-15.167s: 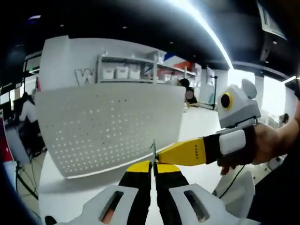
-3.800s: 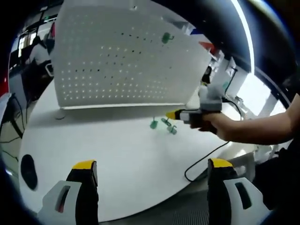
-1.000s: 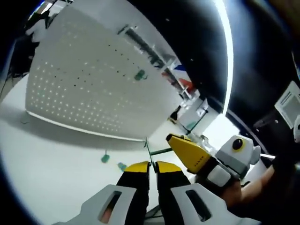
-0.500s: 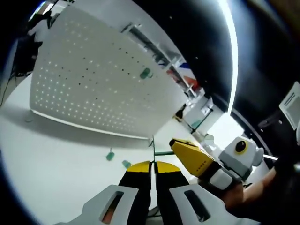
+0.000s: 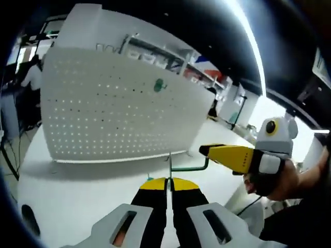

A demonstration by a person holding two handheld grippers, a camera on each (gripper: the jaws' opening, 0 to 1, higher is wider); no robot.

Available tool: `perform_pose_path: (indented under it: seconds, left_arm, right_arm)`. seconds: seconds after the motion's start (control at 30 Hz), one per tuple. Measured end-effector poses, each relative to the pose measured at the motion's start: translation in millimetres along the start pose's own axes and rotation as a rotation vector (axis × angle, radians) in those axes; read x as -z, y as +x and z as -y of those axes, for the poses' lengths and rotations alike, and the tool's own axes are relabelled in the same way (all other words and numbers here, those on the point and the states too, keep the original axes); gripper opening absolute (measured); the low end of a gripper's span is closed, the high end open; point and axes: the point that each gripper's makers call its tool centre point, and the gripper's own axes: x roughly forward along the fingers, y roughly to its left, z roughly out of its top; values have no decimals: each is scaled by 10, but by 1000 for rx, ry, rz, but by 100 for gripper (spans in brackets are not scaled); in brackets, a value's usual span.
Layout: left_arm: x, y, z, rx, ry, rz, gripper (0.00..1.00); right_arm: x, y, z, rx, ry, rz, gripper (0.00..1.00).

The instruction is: Insert the hook assembly into the mounting plate slot until the hook locks in place.

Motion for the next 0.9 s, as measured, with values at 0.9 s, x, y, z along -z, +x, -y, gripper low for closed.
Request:
perform_pose_path:
  seconds: [0.9]
  left_arm:
    - [-102, -39, 19, -15, 183, 42, 1]
  right_arm:
    - [178, 160, -95, -21, 23, -64, 2]
